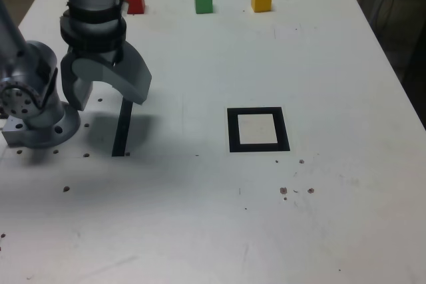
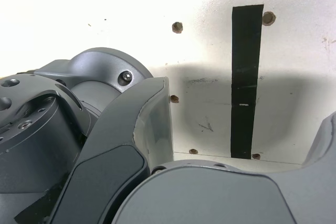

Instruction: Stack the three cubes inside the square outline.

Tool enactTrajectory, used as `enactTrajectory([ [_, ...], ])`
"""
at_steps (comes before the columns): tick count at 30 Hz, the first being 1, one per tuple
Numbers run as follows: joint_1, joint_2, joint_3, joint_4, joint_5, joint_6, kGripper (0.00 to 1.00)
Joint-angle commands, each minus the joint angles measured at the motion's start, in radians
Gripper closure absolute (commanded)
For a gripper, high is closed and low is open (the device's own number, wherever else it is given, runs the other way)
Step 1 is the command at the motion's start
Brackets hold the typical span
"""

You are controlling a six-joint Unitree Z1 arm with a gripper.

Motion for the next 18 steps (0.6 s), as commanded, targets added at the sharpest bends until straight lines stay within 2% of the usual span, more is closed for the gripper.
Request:
enactTrajectory([
  [1,-0.002,-0.003,0.000,0.003,-0.001,-0.002,0.00],
  [8,-0.002,-0.005,-0.005,0.012,-0.001,-0.002,0.00],
  [18,0.029,-0.013,-0.092,0.091,0.021,0.024,0.00],
])
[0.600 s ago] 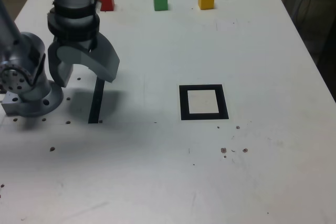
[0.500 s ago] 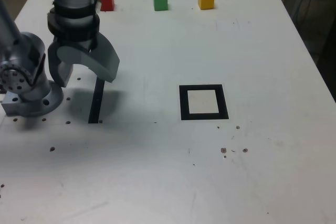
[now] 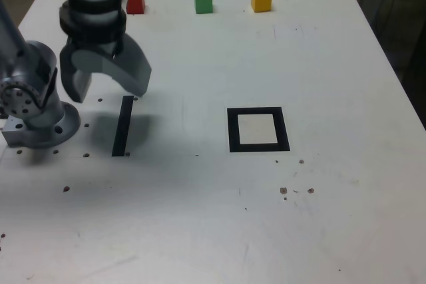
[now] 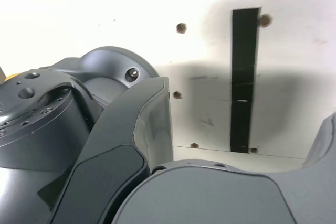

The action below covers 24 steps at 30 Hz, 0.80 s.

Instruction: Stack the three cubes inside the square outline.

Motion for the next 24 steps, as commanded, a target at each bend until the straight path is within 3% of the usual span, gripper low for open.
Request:
enactTrajectory([
  [1,0.013,-0.007,-0.029,0.017,0.008,0.013,0.00],
  [9,0.108,-0.015,-0.119,0.054,0.043,0.085,0.00],
  [24,0.382,0.027,-0.269,0.153,0.112,0.253,0.00],
])
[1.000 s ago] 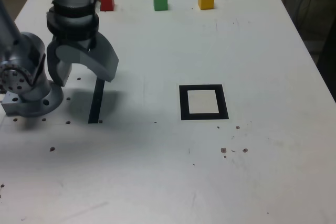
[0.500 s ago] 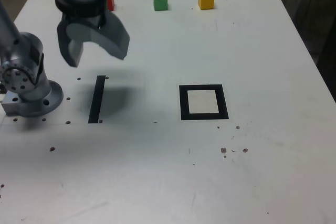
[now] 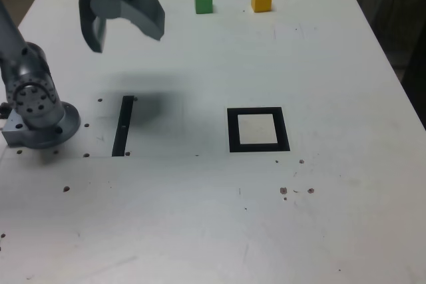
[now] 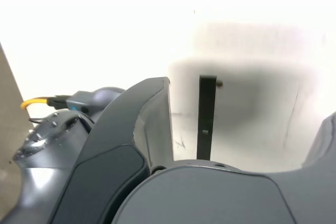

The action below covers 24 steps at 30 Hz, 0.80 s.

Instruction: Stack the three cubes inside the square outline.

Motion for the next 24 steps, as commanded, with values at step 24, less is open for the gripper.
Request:
enactTrajectory([
  [24,0.483,0.242,-0.364,0.135,0.161,0.188,0.00],
])
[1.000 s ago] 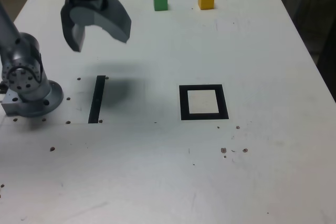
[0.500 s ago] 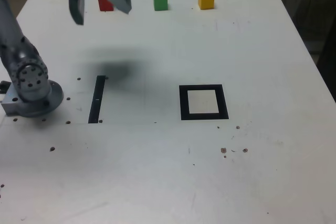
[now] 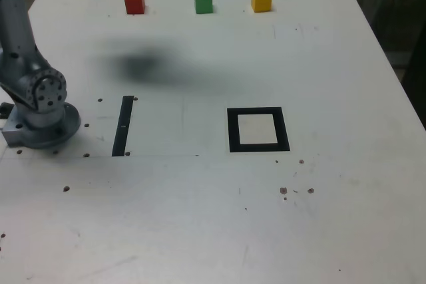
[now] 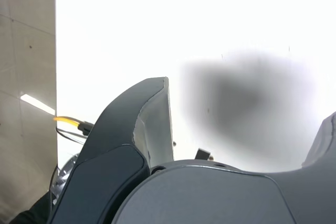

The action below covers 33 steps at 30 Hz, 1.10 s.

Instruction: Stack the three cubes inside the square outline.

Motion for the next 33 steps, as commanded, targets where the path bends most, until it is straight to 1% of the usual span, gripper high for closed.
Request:
enactTrajectory([
  [1,0.026,0.018,-0.014,0.004,0.016,0.002,0.00],
  [5,0.070,0.065,-0.042,0.002,0.052,0.010,0.00],
  [10,0.085,0.117,-0.110,0.001,0.097,0.037,0.00],
  [13,0.097,0.141,-0.162,0.000,0.112,0.056,0.00],
  [23,0.182,0.296,-0.295,0.037,0.093,0.090,0.00],
  [30,0.277,0.389,-0.382,0.044,0.047,0.174,0.00],
  [33,0.288,0.412,-0.412,0.045,0.043,0.197,0.00],
])
